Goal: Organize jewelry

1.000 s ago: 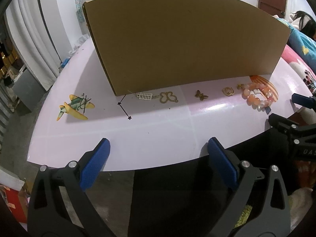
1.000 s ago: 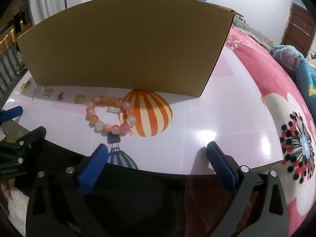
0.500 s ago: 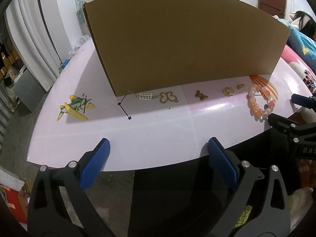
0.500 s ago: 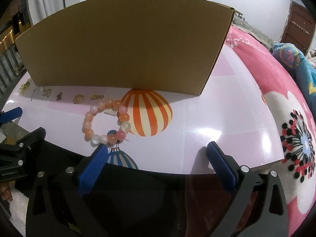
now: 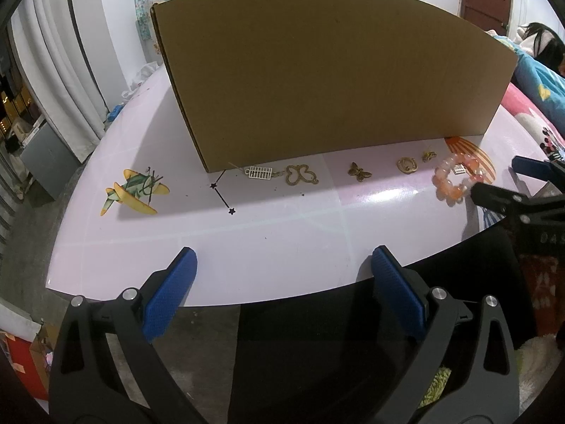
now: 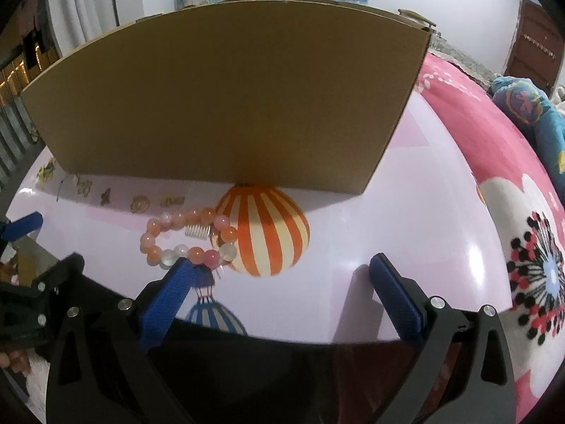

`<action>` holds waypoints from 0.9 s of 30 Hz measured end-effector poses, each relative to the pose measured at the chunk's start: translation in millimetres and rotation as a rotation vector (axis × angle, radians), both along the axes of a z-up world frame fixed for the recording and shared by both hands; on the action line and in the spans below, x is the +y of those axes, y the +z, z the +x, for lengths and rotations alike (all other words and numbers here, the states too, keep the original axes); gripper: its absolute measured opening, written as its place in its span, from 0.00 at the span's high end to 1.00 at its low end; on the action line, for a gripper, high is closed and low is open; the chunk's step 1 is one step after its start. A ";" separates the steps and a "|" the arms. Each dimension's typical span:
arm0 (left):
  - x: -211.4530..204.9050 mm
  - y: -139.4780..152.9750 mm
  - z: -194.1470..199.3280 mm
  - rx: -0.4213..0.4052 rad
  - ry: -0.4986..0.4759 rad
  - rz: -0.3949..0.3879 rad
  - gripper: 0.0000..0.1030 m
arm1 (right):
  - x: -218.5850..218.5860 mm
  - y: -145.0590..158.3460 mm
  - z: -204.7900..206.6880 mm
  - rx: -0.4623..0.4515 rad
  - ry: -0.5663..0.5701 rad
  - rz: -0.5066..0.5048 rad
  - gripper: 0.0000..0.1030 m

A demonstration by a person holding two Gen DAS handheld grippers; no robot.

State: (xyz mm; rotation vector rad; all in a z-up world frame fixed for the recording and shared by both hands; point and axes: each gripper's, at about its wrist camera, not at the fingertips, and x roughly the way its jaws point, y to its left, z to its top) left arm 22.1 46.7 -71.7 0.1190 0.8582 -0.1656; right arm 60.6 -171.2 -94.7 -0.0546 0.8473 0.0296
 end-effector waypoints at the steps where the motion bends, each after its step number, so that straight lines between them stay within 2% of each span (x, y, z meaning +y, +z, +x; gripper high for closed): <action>1: 0.0 0.1 0.1 -0.001 0.000 0.000 0.07 | -0.9 0.6 3.8 -0.001 0.000 0.007 0.06; 9: 0.6 0.8 4.2 0.005 -0.008 -0.005 0.07 | -10.1 7.8 40.8 0.041 -0.025 0.045 0.06; 13: 1.3 2.2 8.6 0.009 -0.013 -0.007 0.07 | -19.0 14.0 45.3 0.064 -0.034 0.066 0.06; 20: 3.0 2.4 15.0 0.008 -0.035 -0.009 0.07 | -38.8 33.9 16.2 0.028 -0.088 0.092 0.06; 27: 7.0 5.4 18.3 -0.002 -0.068 -0.028 0.07 | -49.5 50.0 -13.9 -0.031 -0.132 0.245 0.06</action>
